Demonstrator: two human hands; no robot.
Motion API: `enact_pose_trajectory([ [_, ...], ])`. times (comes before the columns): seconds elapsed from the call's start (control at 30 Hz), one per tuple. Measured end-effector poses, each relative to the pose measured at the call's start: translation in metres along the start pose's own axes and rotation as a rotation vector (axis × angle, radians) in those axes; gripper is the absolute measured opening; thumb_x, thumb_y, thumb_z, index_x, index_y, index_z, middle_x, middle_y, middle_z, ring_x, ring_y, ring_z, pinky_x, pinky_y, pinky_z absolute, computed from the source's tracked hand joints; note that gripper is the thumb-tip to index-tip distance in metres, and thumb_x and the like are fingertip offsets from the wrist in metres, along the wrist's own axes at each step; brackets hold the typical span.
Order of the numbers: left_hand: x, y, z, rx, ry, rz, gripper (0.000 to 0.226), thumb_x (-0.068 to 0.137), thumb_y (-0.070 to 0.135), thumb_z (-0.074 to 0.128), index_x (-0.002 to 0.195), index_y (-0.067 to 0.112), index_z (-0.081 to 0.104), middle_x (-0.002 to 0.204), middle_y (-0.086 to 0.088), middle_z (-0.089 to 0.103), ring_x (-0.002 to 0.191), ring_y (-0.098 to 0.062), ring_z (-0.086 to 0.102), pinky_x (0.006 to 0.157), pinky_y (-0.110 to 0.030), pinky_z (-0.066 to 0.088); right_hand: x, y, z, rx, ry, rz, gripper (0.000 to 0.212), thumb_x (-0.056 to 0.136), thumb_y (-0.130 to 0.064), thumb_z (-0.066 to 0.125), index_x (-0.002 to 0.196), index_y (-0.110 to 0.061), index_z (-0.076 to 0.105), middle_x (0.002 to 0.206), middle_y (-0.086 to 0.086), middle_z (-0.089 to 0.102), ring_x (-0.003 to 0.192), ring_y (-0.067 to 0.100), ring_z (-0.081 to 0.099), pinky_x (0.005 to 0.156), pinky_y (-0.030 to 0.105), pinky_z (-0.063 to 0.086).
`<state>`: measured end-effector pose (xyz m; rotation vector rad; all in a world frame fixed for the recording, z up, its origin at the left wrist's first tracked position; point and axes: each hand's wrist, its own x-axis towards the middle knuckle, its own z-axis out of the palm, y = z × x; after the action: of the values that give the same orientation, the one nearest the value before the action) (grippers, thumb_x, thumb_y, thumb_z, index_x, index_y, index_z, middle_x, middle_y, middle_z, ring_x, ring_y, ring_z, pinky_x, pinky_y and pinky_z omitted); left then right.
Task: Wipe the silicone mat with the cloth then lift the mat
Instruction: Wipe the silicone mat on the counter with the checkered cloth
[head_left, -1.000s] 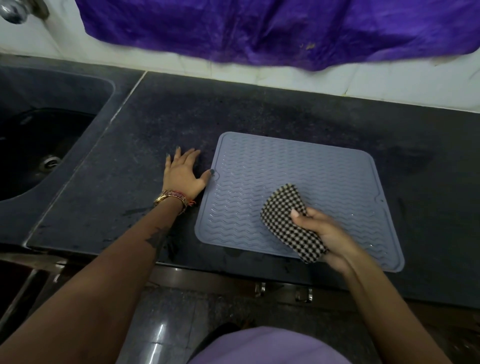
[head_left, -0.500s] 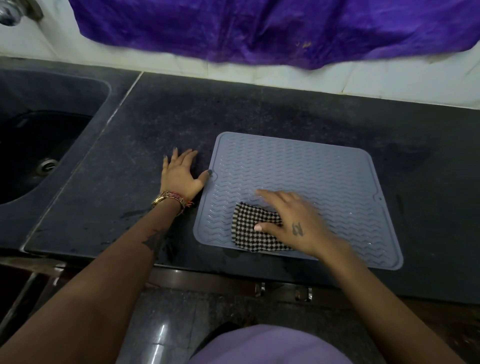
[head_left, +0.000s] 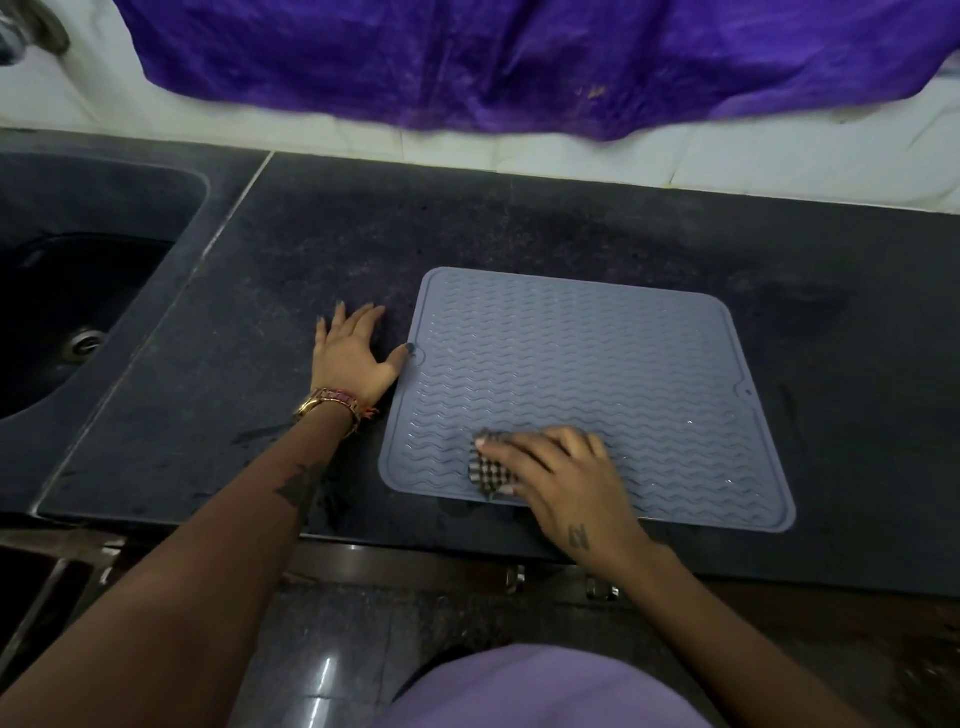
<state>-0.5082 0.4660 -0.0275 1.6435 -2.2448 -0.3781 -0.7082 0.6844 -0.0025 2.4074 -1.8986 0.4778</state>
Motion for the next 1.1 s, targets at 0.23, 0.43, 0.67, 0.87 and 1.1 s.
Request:
enact_pose_trajectory([
  [0.23,-0.001,0.000,0.000,0.000,0.000,0.007,0.078,0.074,0.061,0.036,0.140,0.018,0.038,0.149,-0.004,0.035,0.144,-0.027,0.013,0.118,-0.046,0.004,-0.010,0.003,-0.007,0.066,-0.090,0.011,0.043,0.092,-0.032,0.040,0.134,-0.038,0.045,0.126,-0.014,0.057,0.097,0.016,0.052,0.080,0.029,0.032],
  [0.43,0.000,-0.001,0.001,0.011,0.003,0.012,0.078,0.075,0.061,0.037,0.140,0.018,0.039,0.149,-0.005,0.036,0.143,-0.028,0.014,0.118,-0.047,0.004,-0.044,0.024,-0.008,-0.092,-0.031,0.065,0.060,0.081,-0.015,0.049,0.135,-0.040,0.040,0.131,-0.010,0.054,0.103,0.018,0.047,0.082,0.035,0.029],
  [0.67,0.000,-0.003,0.003,-0.001,0.010,0.016,0.077,0.075,0.061,0.037,0.139,0.018,0.040,0.149,-0.004,0.036,0.144,-0.028,0.013,0.118,-0.046,0.003,-0.038,0.039,-0.016,-0.007,0.010,0.055,0.056,0.084,-0.007,0.043,0.130,-0.038,0.050,0.129,-0.012,0.057,0.102,0.015,0.046,0.080,0.031,0.027],
  [0.87,0.002,-0.004,0.004,0.000,0.006,0.017,0.077,0.075,0.061,0.037,0.139,0.018,0.040,0.149,-0.005,0.036,0.143,-0.029,0.014,0.118,-0.047,0.003,-0.047,0.036,-0.010,-0.023,0.072,0.150,0.058,0.082,-0.002,0.047,0.126,-0.039,0.053,0.127,-0.011,0.059,0.102,0.021,0.053,0.082,0.038,0.034],
  [1.1,0.001,-0.003,0.002,0.009,0.001,0.015,0.077,0.075,0.060,0.037,0.139,0.017,0.040,0.149,-0.005,0.036,0.144,-0.029,0.013,0.118,-0.047,0.003,-0.019,0.063,-0.013,0.037,0.117,0.330,0.056,0.083,-0.003,0.060,0.121,-0.043,0.056,0.126,-0.015,0.059,0.107,0.022,0.047,0.083,0.037,0.027],
])
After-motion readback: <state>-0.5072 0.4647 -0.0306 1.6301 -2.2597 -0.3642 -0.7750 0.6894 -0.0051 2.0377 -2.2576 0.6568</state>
